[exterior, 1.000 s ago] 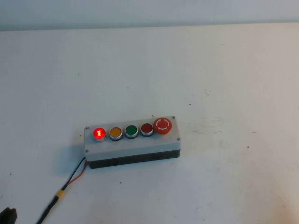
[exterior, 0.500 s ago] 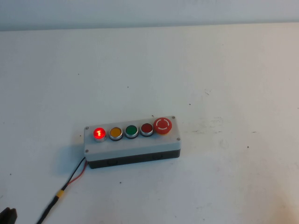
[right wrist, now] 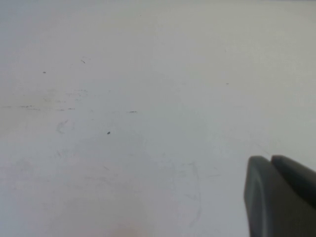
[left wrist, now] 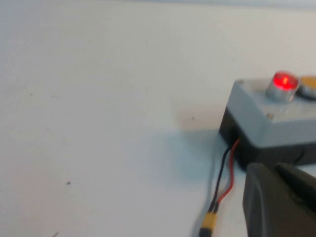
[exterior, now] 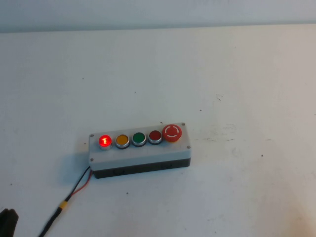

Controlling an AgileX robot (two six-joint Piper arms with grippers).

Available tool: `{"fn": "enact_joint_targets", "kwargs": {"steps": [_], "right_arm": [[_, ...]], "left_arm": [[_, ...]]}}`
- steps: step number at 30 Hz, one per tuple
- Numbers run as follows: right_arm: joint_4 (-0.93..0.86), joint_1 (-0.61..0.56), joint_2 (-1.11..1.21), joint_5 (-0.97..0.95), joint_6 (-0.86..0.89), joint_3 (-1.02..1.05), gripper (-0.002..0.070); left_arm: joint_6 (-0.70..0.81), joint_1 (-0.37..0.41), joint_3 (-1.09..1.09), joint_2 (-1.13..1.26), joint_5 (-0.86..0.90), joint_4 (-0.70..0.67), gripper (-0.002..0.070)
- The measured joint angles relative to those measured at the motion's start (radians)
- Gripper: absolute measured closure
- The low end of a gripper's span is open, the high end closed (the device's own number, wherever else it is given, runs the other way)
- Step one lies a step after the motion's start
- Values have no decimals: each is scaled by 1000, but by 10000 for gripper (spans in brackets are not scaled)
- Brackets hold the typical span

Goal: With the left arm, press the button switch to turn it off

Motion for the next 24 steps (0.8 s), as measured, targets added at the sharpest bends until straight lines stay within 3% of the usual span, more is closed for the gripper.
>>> {"fn": "enact_joint_targets", "kwargs": {"steps": [6, 13, 18, 24], "right_arm": [[0, 0, 0, 0, 0, 0, 692], [0, 0, 0, 0, 0, 0, 692], [0, 0, 0, 0, 0, 0, 692], [0, 0, 0, 0, 0, 0, 692]], "left_arm": [[-105, 0, 0, 0, -168, -187, 677], [-162, 0, -2, 0, -238, -264, 677], [-189, 0, -151, 75, -66, -297, 677], [-190, 0, -435, 343, 316, -177, 677]]}}
